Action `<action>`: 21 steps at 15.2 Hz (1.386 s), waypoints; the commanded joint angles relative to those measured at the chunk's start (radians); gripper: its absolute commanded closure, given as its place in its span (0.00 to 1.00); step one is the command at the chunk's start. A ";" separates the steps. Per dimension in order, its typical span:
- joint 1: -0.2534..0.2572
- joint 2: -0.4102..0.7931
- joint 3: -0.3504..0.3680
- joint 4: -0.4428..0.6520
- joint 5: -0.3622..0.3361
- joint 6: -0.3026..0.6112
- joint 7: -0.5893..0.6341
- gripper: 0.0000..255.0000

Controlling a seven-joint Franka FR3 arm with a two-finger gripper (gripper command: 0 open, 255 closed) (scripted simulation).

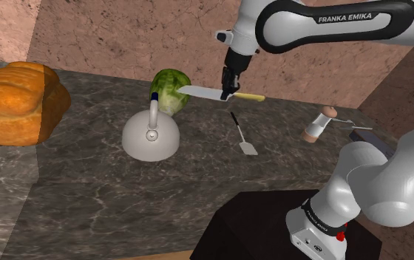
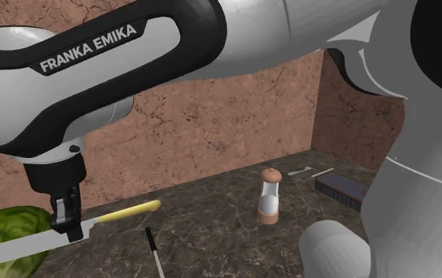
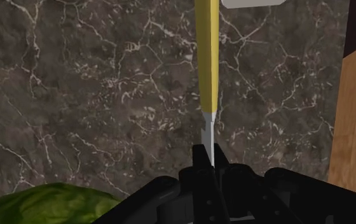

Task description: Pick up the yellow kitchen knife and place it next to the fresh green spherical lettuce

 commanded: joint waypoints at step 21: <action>-0.002 0.111 -0.021 -0.202 0.010 0.310 -0.003 1.00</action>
